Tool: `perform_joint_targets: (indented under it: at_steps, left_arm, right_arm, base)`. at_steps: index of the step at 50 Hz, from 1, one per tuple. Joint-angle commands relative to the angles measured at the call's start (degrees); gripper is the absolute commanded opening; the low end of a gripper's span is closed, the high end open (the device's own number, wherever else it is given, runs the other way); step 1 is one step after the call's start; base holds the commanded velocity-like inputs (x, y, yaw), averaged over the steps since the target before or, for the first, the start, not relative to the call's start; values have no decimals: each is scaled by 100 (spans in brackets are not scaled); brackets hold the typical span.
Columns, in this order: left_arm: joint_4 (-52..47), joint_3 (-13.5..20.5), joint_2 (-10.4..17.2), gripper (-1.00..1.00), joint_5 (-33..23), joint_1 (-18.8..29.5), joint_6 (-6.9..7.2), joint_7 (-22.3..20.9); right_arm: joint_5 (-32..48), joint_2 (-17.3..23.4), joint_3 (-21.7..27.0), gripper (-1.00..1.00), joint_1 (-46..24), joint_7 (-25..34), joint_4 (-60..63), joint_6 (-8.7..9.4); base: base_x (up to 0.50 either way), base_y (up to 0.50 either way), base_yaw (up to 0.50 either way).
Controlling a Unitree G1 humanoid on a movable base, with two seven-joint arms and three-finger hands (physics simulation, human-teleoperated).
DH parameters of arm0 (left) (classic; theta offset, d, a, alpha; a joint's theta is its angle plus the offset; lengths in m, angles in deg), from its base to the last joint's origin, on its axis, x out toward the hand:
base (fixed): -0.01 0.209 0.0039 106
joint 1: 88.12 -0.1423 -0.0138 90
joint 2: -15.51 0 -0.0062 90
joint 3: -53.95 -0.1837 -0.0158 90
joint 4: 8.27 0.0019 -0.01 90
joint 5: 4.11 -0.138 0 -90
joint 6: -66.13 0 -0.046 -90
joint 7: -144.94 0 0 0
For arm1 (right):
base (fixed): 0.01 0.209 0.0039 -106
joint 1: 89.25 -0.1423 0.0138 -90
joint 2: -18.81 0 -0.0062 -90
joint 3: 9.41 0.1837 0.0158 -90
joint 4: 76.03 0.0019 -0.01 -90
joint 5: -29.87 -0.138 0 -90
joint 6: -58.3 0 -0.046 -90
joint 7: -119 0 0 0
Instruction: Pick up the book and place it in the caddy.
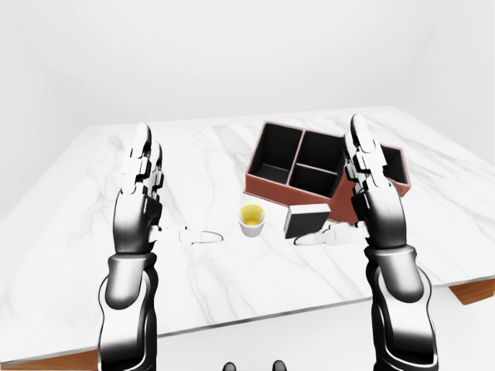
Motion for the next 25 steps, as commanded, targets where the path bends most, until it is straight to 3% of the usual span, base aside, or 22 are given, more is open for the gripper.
perform_joint_targets:
  at_steps: [1, 25]
  left_arm:
    - [-118, -11, -19, 100, -9, -58, 0, -22]
    - [-113, -19, -39, 100, -40, -122, 0, -54]
  right_arm:
    - [-11, 4, 11, 100, 44, 23, 38, 0]
    - [101, -30, -75, 100, 139, 12, -63, 0]
  base:
    - [25, -3, 0]
    - [24, -3, 0]
